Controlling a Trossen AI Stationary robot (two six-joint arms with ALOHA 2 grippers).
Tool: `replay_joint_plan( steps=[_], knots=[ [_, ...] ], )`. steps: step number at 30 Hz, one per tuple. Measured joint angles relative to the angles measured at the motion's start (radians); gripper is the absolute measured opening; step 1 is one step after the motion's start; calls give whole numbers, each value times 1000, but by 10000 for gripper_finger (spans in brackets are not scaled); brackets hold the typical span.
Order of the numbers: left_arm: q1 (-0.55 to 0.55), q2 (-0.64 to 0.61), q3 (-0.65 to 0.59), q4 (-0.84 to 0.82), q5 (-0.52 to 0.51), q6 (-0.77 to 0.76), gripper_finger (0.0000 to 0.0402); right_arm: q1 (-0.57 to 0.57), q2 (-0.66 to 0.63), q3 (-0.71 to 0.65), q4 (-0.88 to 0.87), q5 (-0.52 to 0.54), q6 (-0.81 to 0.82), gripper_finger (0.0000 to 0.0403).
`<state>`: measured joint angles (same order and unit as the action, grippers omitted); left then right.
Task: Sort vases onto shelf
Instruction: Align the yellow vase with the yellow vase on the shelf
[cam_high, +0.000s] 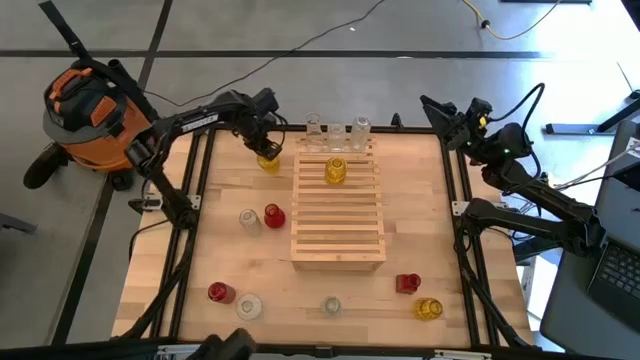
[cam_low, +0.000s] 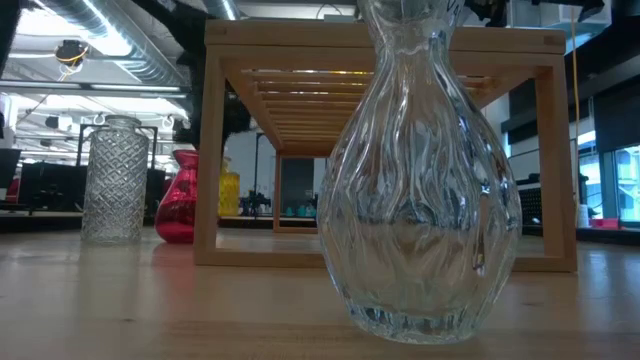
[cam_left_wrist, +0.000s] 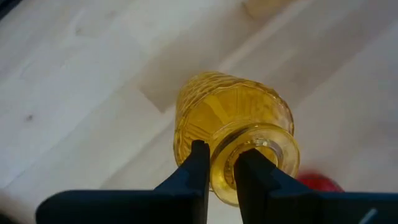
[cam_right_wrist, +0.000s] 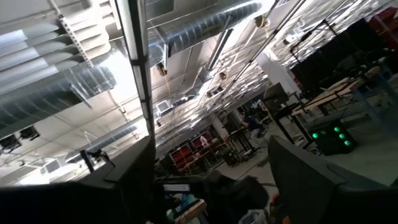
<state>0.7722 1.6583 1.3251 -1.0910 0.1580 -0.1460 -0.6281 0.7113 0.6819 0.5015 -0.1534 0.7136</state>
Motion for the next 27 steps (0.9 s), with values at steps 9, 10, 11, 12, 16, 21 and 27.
replay_joint_plan(
  steps=[9, 10, 11, 12, 16, 21, 27],
  knots=[
    [-182, -264, 144, -255, -63, -66, 38, 0, 56, 0, -2, 38, 93, 266],
    [-222, -263, 181, -287, -75, -82, 38, 0, 68, 0, 0, 38, 98, 266],
    [-258, -257, 219, -304, -75, -98, 38, 0, 82, 0, 4, 38, 99, 266],
    [-291, -248, 259, -312, -71, -114, 38, 0, 95, 0, 7, 38, 99, 266],
    [-382, -192, 438, -336, -68, -182, 38, 0, 155, 19, 4, 40, 87, 266],
    [-395, -79, 625, -376, -86, -184, 38, 0, 217, 70, 5, 0, 53, 266],
    [-395, 68, 707, -428, -23, -133, 38, 0, 246, 101, 1, -79, 37, 266]
  ],
)
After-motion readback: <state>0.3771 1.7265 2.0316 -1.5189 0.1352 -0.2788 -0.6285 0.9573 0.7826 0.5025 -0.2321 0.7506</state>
